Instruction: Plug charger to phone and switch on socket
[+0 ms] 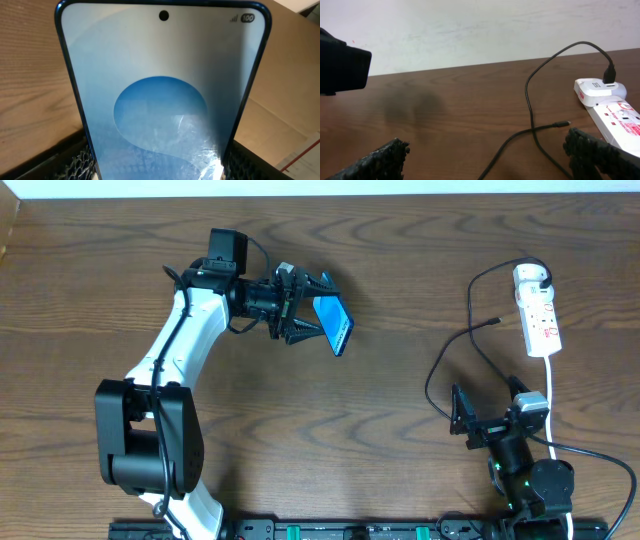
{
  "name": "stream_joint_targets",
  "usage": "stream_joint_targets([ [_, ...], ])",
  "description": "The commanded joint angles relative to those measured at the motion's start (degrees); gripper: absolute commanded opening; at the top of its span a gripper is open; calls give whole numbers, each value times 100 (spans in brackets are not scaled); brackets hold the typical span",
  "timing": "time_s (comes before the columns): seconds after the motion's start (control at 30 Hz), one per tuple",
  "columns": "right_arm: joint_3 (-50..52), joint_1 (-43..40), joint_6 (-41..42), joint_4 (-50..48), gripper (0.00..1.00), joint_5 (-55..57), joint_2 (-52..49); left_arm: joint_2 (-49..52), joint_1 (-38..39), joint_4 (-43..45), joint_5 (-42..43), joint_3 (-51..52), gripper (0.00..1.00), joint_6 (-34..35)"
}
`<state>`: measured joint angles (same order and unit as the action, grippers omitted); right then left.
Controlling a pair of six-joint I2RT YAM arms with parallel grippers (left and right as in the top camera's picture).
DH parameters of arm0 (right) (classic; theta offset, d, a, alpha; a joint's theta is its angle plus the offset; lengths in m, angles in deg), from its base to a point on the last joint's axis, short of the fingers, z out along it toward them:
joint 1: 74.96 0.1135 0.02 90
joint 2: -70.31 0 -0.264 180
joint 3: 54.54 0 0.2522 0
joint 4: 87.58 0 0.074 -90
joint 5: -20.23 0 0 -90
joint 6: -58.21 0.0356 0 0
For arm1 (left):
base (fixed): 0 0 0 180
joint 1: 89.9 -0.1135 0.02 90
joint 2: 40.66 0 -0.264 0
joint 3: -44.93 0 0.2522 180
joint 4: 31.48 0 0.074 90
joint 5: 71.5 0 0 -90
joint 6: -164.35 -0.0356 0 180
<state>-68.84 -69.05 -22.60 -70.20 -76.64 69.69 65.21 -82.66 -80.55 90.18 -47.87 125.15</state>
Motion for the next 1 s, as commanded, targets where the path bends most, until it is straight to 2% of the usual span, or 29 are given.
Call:
stream_joint_targets([
  [0.0,24,42,61,4,99,-31,28,-195,7,31,225,-33,66,205],
  [0.33,24,42,61,4,99,-31,28,-195,7,31,227,-33,65,551],
  [0.97,24,42,61,4,99,-33,28,-195,7,35,227,-33,65,544],
])
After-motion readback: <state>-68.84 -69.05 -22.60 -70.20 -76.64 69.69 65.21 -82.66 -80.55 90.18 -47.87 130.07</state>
